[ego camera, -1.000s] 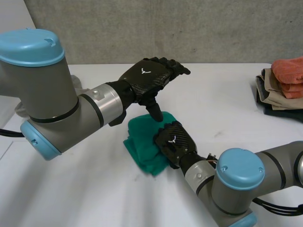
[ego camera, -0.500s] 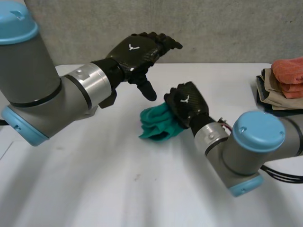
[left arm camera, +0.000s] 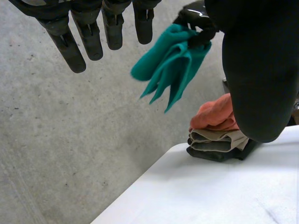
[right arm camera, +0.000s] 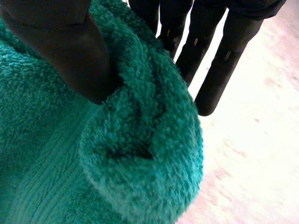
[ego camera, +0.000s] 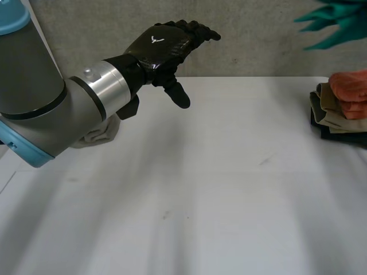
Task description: Fold the laundry.
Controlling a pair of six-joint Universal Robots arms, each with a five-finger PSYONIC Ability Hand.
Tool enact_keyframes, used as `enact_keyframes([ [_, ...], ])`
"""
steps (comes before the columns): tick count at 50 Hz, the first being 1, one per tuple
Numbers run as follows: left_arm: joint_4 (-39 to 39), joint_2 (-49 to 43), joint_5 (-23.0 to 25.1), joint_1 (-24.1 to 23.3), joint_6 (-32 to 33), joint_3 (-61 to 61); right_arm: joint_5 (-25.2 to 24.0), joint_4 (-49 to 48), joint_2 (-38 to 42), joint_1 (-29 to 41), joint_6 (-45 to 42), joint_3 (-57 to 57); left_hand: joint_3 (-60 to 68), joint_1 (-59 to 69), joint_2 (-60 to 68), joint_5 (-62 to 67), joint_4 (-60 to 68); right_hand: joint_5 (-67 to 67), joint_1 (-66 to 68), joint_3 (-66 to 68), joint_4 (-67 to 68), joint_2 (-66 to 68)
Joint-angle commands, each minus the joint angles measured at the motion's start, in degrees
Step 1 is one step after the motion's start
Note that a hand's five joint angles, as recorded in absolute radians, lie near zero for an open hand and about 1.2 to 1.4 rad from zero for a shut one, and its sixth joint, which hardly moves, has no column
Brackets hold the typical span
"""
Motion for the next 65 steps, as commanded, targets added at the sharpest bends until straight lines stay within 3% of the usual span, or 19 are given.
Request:
enact_keyframes([
  [1, 0.1, -0.2, 0.0, -0.3, 0.0, -0.6, -8.4, -2.4, 8.5, -9.9, 0.5, 0.1, -1.2, 0.0, -1.0, -1.8, -0.7, 16.2, 19.3, 12.3, 11.2, 13.2],
  [6, 0.1, -0.7, 0.0, -0.9, 0.0, -1.2, -16.9, -1.7, 16.7, -15.1, -0.9, 2.2, -1.2, 0.0, -1.0, -1.8, -0.7, 16.2, 19.3, 12.3, 11.2, 13.2],
  [13, 0.0, -1.0, 0.0, -1.7, 0.1, -1.5, -19.1, -1.6, 15.9, -19.0, -3.7, 6.6, -1.1, 0.2, -0.8, -1.6, -0.5, 16.2, 19.3, 12.3, 11.2, 13.2],
  [17, 0.1, -1.1, 0.0, -2.1, 0.1, -1.4, -19.0, -1.6, 11.3, -19.8, -2.5, 9.4, -1.1, 0.2, -0.8, -1.6, -0.5, -53.4, -50.3, -57.3, -58.3, -56.3],
  [22, 0.0, -0.8, 0.0, -2.7, 0.0, -1.5, -19.2, -1.5, 4.7, -19.8, 1.2, 12.0, -1.1, 0.2, -0.8, -1.6, -0.5, -53.8, -50.7, -57.7, -58.8, -56.8],
  [28, 0.0, -0.5, -0.1, -3.8, 0.0, -1.5, -19.1, -0.9, 2.5, -20.2, 5.6, 13.8, -1.1, 0.2, -0.8, -1.6, -0.5, -53.8, -50.7, -57.7, -58.8, -56.8],
  [32, -0.2, -0.4, -0.1, -4.7, -0.1, -2.1, -19.1, 2.9, 0.8, -21.1, 6.4, 16.9, -1.1, 0.2, -0.8, -1.6, -0.5, -53.8, -50.7, -57.7, -58.8, -56.8],
  [35, 0.0, -0.2, -0.1, -5.1, -0.1, -3.0, -18.3, 9.9, -4.9, -23.5, 5.5, 19.4, -1.1, 0.2, -0.8, -1.6, -0.5, -53.8, -50.7, -57.7, -58.8, -56.8],
  [39, 0.0, 0.6, -0.1, -5.2, -0.2, -3.1, -14.9, 21.2, -9.0, -27.9, 0.1, 19.7, -1.1, 0.2, -0.8, -1.6, -0.5, -53.8, -50.7, -57.7, -58.8, -56.8],
  [42, 0.3, 1.5, 0.0, -5.3, -0.6, -3.0, -8.2, 25.9, -9.6, -30.3, -11.1, 19.0, -1.1, 0.2, -0.8, -1.6, -0.5, -53.8, -50.7, -57.7, -58.8, -56.8],
  [44, 0.8, 2.1, 0.0, -5.3, -1.0, -3.0, -3.4, 25.7, -9.8, -31.0, -19.9, 17.7, -1.1, 0.2, -0.8, -1.6, -0.5, -53.8, -50.7, -57.7, -58.8, -56.8],
  [47, 2.8, 3.8, -0.3, -4.7, -2.8, -2.5, 0.5, 23.3, -10.1, -30.4, -26.1, 15.6, -0.9, 0.4, -0.7, -1.4, -0.3, -53.8, -50.7, -57.7, -58.8, -56.8],
  [51, 5.8, 7.3, -3.5, -3.5, -5.7, -2.0, 1.3, 17.6, -12.0, -26.1, -23.9, 13.7, -0.9, 0.4, -0.7, -1.4, -0.3, -53.8, -50.7, -57.7, -58.8, -56.8],
  [55, 6.9, 10.6, -9.1, 0.4, -6.3, -1.6, 0.6, 10.4, -18.3, -20.6, -16.2, 16.1, -0.7, 0.5, -0.5, -1.3, -0.2, -53.8, -50.7, -57.7, -58.8, -56.8],
  [59, 6.8, 12.2, -12.8, 8.3, -5.4, -1.9, -1.1, 4.3, -23.4, -12.7, -10.6, 22.5, 0.6, 1.9, 0.9, 0.1, 1.2, -53.8, -50.7, -57.7, -58.8, -56.8],
  [60, 6.3, 12.3, -13.6, 12.7, -3.8, -2.5, -2.5, 2.3, -23.8, -8.7, -9.4, 24.9, 0.6, 1.9, 0.9, 0.1, 1.2, -53.8, -50.7, -57.7, -58.8, -56.8],
  [65, 4.0, 10.9, -13.6, 23.7, 6.4, -6.2, -5.1, 2.0, -23.4, 4.5, -11.3, 32.2, 0.1, 1.4, 0.4, -0.4, 0.7, -53.8, -50.7, -57.7, -58.8, -56.8],
])
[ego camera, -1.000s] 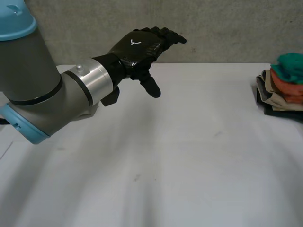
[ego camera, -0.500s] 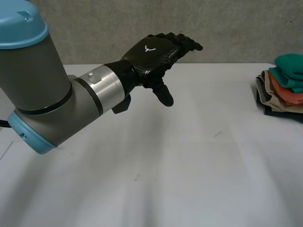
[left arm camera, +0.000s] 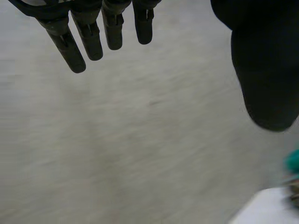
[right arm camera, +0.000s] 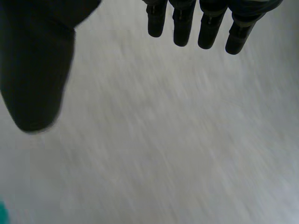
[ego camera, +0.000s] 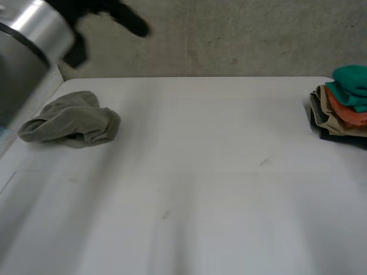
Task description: Fold the laundry.
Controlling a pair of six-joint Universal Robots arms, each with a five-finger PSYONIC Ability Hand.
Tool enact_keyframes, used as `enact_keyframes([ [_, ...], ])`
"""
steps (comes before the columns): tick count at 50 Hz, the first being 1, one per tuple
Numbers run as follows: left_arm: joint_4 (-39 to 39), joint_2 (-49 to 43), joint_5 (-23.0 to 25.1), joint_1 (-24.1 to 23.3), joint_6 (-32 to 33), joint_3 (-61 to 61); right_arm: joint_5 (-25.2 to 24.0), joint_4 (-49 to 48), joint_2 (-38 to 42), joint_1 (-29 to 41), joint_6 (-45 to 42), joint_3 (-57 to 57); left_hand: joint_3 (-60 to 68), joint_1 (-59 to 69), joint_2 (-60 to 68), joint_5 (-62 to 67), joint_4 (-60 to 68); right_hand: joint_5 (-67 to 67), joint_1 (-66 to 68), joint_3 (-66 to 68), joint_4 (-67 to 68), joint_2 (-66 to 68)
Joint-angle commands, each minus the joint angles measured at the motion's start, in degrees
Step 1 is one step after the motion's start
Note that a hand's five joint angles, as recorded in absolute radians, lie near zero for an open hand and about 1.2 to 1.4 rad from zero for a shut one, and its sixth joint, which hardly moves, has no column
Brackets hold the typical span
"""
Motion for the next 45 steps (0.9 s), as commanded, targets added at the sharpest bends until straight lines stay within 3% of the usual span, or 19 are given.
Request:
enact_keyframes([
  [1, -2.7, -2.0, -1.6, 17.2, 13.4, -4.6, -4.2, -3.1, -1.4, 19.0, 0.6, 12.0, -0.1, 1.1, 0.2, -0.6, 0.5, -2.6, -3.0, -2.0, -2.2, -2.4],
  [6, -2.3, -12.7, -0.7, 21.9, 24.6, -5.2, -4.0, 1.8, 1.3, 27.0, -7.3, 19.0, -0.7, 0.4, -0.5, -1.3, -0.2, -2.6, -3.0, -2.0, -2.2, -2.4],
  [10, -1.8, -23.2, 4.8, 26.0, 30.4, -2.1, -3.7, 5.2, 4.6, 30.1, -12.1, 21.6, -1.1, 0.1, -0.8, -1.6, -0.5, -2.6, -3.0, -2.0, -2.2, -2.4],
  [11, -1.7, -27.0, 8.1, 27.7, 30.9, -0.3, -3.6, 5.7, 5.2, 30.4, -12.7, 22.1, -1.1, 0.1, -0.8, -1.6, -0.5, -2.6, -3.0, -2.0, -2.2, -2.4],
  [16, -0.8, -36.8, 14.7, 29.8, 30.6, 6.3, -3.6, 7.2, 6.4, 30.9, -13.4, 24.5, -0.6, 0.6, -0.3, -1.1, 0.0, -2.6, -3.0, -2.0, -2.2, -2.4],
  [24, 7.6, -47.5, 15.5, 29.5, 30.7, 12.5, -3.9, 7.2, 6.6, 30.3, -13.4, 27.7, 0.3, 1.4, 0.5, -0.2, 0.8, -2.6, -3.0, -2.0, -2.2, -2.4],
  [25, 8.5, -48.3, 15.5, 29.4, 30.7, 12.9, -3.9, 7.2, 6.6, 30.3, -13.4, 27.9, 1.8, 2.9, 2.0, 1.3, 2.3, -2.6, -3.0, -2.0, -2.2, -2.4],
  [26, 10.0, -49.1, 15.4, 28.9, 30.6, 13.4, -3.9, 7.2, 6.7, 30.3, -13.4, 27.9, 12.9, 14.1, 13.2, 12.4, 13.5, -2.6, -3.0, -2.0, -2.2, -2.4],
  [30, 12.1, -49.2, 14.9, 26.8, 29.8, 12.8, -3.8, 7.0, 7.7, 30.4, -13.6, 28.0, 67.6, 68.7, 67.8, 67.1, 68.1, -2.6, -3.0, -2.0, -2.2, -2.4],
  [33, 12.0, -47.0, 13.9, 24.6, 27.8, 12.0, -3.7, 7.0, 8.1, 30.4, -13.6, 27.9, 67.7, 68.8, 67.9, 67.2, 68.3, -2.6, -3.0, -2.0, -2.2, -2.4],
  [37, 12.3, -35.3, 11.1, 20.4, 20.1, 7.1, -3.5, 6.5, 8.1, 30.5, -13.6, 27.7, 67.7, 68.8, 67.9, 67.2, 68.3, -2.6, -3.0, -2.0, -2.2, -2.4],
  [41, 12.7, -24.3, 9.0, 15.8, 10.5, 3.2, -3.5, 6.5, 8.1, 30.3, -13.4, 27.4, 67.7, 68.8, 67.9, 67.2, 68.3, -2.6, -3.0, -2.0, -2.2, -2.4],
  [42, 12.7, -19.6, 8.0, 13.3, 5.4, 2.4, -3.5, 6.5, 8.1, 30.3, -13.3, 27.4, 67.7, 68.8, 67.9, 67.2, 68.3, -2.6, -3.0, -2.0, -2.2, -2.4],
  [45, 12.6, -14.4, 6.1, 10.9, 0.1, 1.7, -3.3, 6.6, 8.0, 30.3, -13.1, 27.4, 67.7, 68.8, 67.9, 67.2, 68.3, -2.6, -3.0, -2.0, -2.2, -2.4],
])
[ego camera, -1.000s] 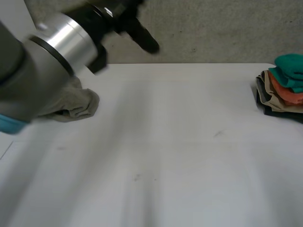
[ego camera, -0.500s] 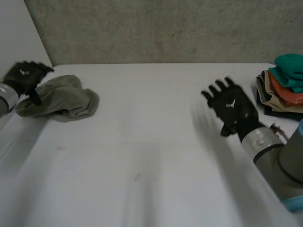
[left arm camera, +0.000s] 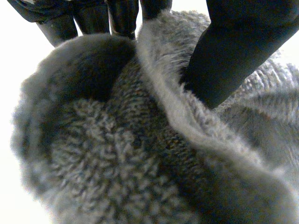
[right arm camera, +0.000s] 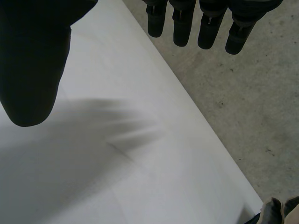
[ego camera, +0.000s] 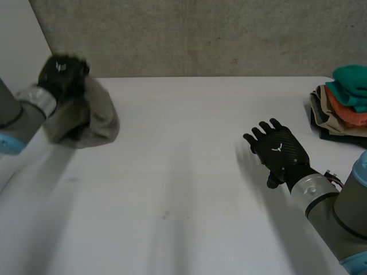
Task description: Fold the laundry.
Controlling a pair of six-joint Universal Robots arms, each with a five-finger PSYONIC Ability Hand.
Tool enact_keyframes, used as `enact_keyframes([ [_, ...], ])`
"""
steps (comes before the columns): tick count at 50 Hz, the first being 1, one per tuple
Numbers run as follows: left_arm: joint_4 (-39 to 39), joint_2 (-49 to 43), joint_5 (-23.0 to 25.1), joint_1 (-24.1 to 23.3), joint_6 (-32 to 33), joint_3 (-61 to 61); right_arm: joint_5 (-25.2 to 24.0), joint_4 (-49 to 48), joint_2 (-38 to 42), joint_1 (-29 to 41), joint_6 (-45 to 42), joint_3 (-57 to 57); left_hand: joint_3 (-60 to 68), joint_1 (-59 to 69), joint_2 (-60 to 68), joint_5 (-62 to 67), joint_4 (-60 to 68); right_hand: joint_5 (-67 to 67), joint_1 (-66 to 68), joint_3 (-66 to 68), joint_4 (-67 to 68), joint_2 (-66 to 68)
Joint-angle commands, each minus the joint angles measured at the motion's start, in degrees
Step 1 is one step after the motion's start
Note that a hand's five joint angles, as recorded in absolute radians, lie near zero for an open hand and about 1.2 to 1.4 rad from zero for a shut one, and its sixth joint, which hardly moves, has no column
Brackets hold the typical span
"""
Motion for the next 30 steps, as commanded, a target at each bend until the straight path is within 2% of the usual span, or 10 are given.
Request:
enact_keyframes([
  [1, 0.0, 19.1, -5.7, -8.1, -19.1, -4.6, 0.2, 0.0, -0.1, -0.2, 0.4, -0.1, 12.3, 17.0, 11.7, 17.1, 11.3, -2.6, -3.0, -2.0, -2.0, -2.4],
  [4, -0.1, 22.4, -9.4, -8.9, -23.6, -5.0, 0.5, 0.0, -0.1, -0.2, 0.5, 0.1, 12.3, 17.0, 11.7, 17.1, 11.3, -2.6, -3.0, -2.0, -2.0, -2.4],
  [5, -0.2, 22.6, -12.1, -9.4, -25.9, -4.8, 0.5, 0.1, -0.2, -0.2, 0.5, 0.1, 12.3, 17.0, 11.7, 17.1, 11.3, -2.6, -3.0, -2.0, -2.0, -2.4],
  [10, -1.9, 22.2, -18.4, -12.4, -27.9, -4.5, 0.6, 0.1, -0.5, -0.3, 0.6, 0.4, 12.3, 17.0, 11.7, 17.1, 11.3, -2.6, -3.0, -2.0, -2.0, -2.4],
  [21, -10.4, 5.2, -19.5, -18.2, -27.6, -8.0, 2.2, 0.1, -0.7, -0.3, 0.6, 0.3, 12.3, 17.0, 11.7, 17.1, 11.3, -2.6, -3.0, -2.0, -2.0, -2.4],
  [25, -12.6, -0.5, -20.2, -20.5, -27.5, -11.3, 4.6, 0.0, -0.8, -0.8, 0.8, 0.0, 11.8, 16.5, 11.2, 16.6, 10.8, -2.6, -3.0, -2.0, -2.0, -2.4],
  [26, -12.9, -1.0, -20.2, -20.6, -27.4, -12.0, 6.0, 0.0, -0.8, -1.5, 1.2, -0.3, 6.1, 10.9, 5.5, 10.9, 5.2, -2.6, -3.0, -2.0, -2.0, -2.4],
  [27, -13.1, -1.4, -20.6, -20.5, -27.5, -13.6, 6.8, 0.2, -0.8, -1.8, 1.5, -0.5, -7.4, -2.7, -8.0, -2.6, -8.4, -2.6, -3.0, -2.0, -2.0, -2.4],
  [29, -13.2, -1.3, -21.2, -20.2, -27.5, -16.0, 8.7, 0.6, -0.8, -2.2, 2.6, -1.2, -20.4, -15.7, -21.0, -15.6, -21.4, -2.6, -3.0, -2.0, -2.0, -2.4],
  [30, -13.1, -1.0, -21.5, -20.1, -27.4, -16.9, 9.3, 0.6, -0.8, -2.3, 3.1, -1.6, -22.5, -17.8, -23.1, -17.7, -23.5, -2.6, -3.0, -2.0, -2.0, -2.4],
])
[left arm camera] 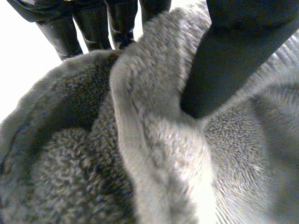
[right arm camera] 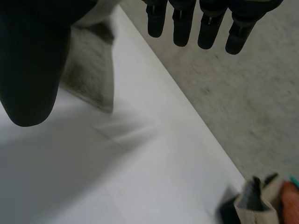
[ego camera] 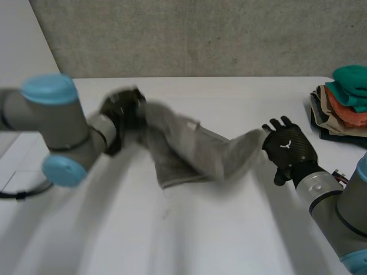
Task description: Fold the laundry.
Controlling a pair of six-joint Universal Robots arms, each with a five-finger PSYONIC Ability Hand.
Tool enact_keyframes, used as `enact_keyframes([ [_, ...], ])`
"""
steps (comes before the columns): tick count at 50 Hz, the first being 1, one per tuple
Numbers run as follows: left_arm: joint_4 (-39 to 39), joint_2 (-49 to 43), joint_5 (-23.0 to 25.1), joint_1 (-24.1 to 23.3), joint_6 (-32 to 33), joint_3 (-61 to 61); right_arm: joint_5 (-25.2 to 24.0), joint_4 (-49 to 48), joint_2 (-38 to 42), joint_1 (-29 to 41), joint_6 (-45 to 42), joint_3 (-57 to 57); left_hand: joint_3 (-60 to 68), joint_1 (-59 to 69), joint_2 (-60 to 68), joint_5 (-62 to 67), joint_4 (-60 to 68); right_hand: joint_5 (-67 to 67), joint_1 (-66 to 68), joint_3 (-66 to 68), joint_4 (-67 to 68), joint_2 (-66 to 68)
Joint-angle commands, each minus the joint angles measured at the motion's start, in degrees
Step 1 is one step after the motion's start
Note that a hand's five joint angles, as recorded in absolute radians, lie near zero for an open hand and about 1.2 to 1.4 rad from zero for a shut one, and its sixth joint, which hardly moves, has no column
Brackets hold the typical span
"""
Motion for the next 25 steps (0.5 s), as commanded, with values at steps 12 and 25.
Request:
enact_keyframes([
  [12, 2.7, 16.8, -1.8, 0.5, 0.8, -19.5, 6.3, 11.3, -2.9, -1.3, 10.0, -5.8, -29.7, -27.9, -29.9, -28.7, -30.6, -2.6, -3.0, -2.0, -2.0, -2.4],
  [25, 6.6, 17.7, -1.3, -0.5, 25.1, -25.4, 0.5, 27.0, -2.6, 4.3, 13.7, -15.7, -36.6, -34.7, -36.7, -35.6, -37.5, -2.6, -3.0, -2.0, -2.0, -2.4],
])
